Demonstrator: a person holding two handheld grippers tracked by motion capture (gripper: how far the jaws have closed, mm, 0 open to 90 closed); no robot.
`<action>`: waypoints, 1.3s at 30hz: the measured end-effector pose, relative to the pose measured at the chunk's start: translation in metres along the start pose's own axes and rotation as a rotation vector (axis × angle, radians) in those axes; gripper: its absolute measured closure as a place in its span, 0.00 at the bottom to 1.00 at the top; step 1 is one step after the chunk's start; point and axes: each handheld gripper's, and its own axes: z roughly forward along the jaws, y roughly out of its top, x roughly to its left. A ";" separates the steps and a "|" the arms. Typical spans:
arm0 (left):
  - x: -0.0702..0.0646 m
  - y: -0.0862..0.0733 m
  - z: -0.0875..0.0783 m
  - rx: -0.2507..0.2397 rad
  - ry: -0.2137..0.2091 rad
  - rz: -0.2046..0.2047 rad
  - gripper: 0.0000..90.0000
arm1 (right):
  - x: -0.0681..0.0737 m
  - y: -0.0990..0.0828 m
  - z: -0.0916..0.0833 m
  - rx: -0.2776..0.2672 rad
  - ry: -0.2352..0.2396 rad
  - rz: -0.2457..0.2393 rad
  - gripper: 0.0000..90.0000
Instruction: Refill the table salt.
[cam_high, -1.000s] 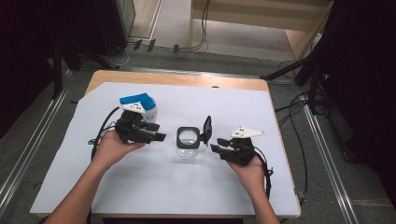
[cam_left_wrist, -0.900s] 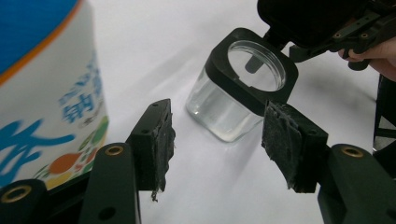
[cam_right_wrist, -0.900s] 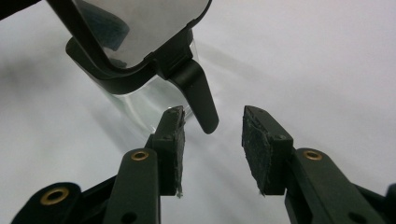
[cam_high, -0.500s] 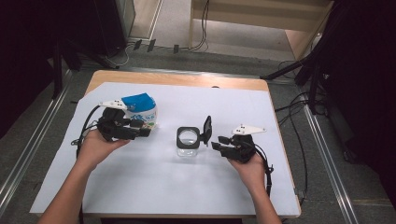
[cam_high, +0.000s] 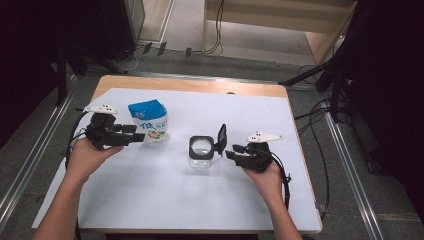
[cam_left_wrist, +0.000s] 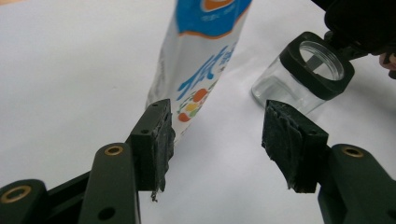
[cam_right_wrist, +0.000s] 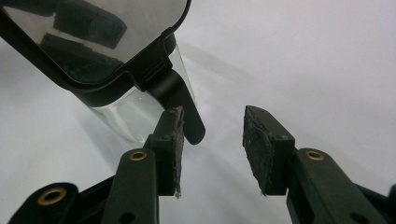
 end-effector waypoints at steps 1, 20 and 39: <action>0.002 0.000 0.000 0.000 0.007 -0.002 0.47 | 0.000 0.000 0.001 0.001 0.000 0.002 0.66; 0.018 0.014 0.024 -0.023 -0.001 0.017 0.56 | 0.007 -0.010 -0.010 -0.001 -0.015 -0.005 0.65; 0.012 0.021 0.028 -0.017 -0.008 0.068 0.99 | 0.035 -0.013 -0.023 -0.022 0.025 -0.038 0.65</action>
